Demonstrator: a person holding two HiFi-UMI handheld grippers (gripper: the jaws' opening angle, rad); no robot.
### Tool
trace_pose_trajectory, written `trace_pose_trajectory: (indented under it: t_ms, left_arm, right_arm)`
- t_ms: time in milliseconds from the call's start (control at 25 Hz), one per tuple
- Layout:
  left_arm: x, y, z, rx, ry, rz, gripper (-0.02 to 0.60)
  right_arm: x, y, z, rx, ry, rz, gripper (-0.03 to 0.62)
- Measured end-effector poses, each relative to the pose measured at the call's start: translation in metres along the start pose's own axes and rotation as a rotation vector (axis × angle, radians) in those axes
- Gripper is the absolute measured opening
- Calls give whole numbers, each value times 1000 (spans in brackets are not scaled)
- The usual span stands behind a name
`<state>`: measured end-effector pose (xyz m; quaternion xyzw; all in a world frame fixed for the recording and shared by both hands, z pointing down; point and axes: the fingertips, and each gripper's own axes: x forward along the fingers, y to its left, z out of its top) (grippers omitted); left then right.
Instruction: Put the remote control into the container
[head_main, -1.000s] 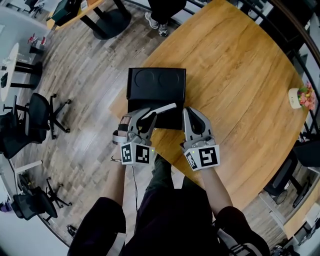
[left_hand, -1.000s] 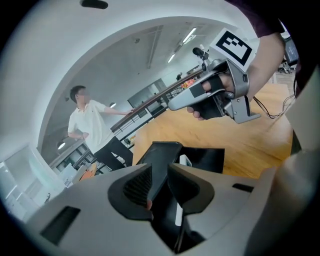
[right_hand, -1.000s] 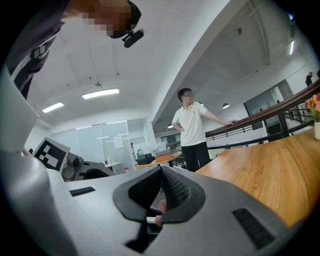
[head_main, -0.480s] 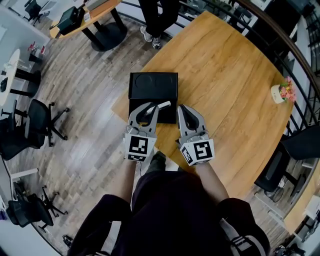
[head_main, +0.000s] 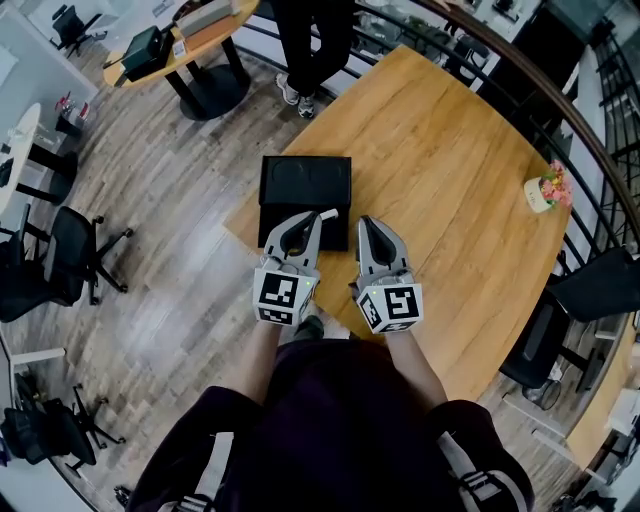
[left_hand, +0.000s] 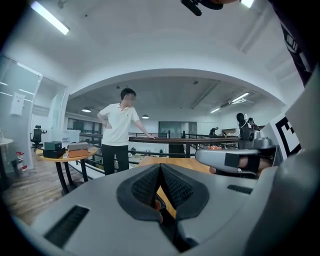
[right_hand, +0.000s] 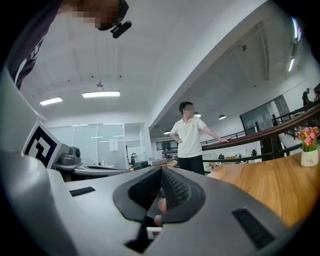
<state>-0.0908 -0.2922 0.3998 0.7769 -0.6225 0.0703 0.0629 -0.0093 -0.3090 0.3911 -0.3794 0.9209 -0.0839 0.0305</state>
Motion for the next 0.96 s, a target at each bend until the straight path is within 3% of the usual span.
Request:
trace_pose_trajectory:
  t_ms: [960]
  left_arm:
    - [-20, 12, 5, 17, -21, 35, 12]
  right_arm:
    - [5, 23, -3, -7, 5, 52, 18]
